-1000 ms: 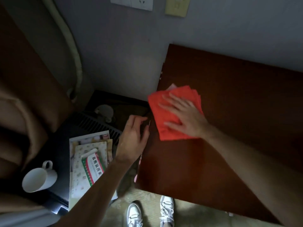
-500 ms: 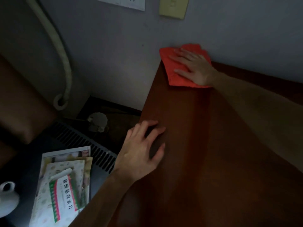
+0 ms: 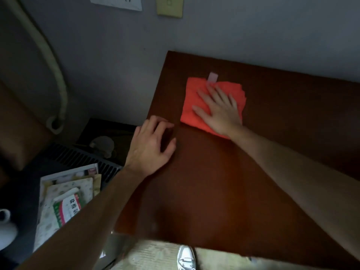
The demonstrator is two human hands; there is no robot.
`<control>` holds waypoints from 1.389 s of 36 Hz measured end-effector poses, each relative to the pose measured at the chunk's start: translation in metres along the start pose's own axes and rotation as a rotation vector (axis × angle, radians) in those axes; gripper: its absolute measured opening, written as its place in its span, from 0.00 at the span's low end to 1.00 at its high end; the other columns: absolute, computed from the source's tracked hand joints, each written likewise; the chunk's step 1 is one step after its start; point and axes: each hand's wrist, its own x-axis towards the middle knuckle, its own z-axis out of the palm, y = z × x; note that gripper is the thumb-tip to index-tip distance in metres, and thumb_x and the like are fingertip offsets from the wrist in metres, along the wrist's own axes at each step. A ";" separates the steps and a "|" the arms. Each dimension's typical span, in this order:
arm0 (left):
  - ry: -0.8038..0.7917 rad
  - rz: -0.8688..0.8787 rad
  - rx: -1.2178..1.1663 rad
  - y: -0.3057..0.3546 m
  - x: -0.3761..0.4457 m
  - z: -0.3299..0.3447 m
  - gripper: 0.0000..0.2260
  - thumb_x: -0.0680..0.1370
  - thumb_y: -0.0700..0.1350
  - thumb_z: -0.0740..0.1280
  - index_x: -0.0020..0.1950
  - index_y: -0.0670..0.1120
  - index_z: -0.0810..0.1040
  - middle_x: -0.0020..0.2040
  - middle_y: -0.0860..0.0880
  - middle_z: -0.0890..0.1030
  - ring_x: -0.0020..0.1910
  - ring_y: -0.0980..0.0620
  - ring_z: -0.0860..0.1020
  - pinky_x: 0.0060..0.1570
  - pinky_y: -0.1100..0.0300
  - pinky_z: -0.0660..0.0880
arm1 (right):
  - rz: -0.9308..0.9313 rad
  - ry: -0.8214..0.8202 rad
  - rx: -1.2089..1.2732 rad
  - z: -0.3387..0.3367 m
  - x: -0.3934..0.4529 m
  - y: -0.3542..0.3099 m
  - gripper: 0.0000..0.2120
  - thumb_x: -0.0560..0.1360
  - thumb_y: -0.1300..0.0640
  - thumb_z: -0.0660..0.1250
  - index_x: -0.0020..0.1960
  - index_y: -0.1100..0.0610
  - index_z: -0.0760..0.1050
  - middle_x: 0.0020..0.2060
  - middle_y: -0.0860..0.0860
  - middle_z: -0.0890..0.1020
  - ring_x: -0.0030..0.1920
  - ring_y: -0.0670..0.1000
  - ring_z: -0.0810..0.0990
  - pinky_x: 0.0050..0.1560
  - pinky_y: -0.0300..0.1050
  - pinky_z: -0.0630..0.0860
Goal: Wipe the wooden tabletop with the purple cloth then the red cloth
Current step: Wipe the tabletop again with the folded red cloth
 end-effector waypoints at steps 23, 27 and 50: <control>-0.154 -0.010 -0.065 0.035 -0.051 0.008 0.22 0.81 0.57 0.58 0.71 0.47 0.70 0.65 0.49 0.73 0.60 0.48 0.73 0.59 0.53 0.68 | -0.549 -0.158 -0.054 -0.019 -0.121 0.046 0.30 0.82 0.36 0.56 0.82 0.41 0.58 0.83 0.44 0.53 0.83 0.48 0.50 0.78 0.64 0.56; -0.238 0.073 0.074 0.036 -0.053 0.010 0.24 0.81 0.58 0.57 0.75 0.50 0.69 0.71 0.46 0.70 0.67 0.45 0.70 0.66 0.51 0.63 | -0.582 -0.183 -0.103 -0.028 -0.037 0.077 0.30 0.83 0.37 0.53 0.82 0.44 0.57 0.83 0.47 0.53 0.83 0.49 0.49 0.79 0.65 0.56; -0.313 0.031 0.092 0.038 -0.046 0.005 0.24 0.81 0.61 0.56 0.76 0.55 0.68 0.73 0.48 0.68 0.72 0.48 0.67 0.69 0.54 0.58 | 0.005 -0.001 -0.026 -0.029 0.117 0.107 0.29 0.83 0.35 0.52 0.82 0.41 0.56 0.83 0.47 0.54 0.83 0.51 0.51 0.80 0.59 0.48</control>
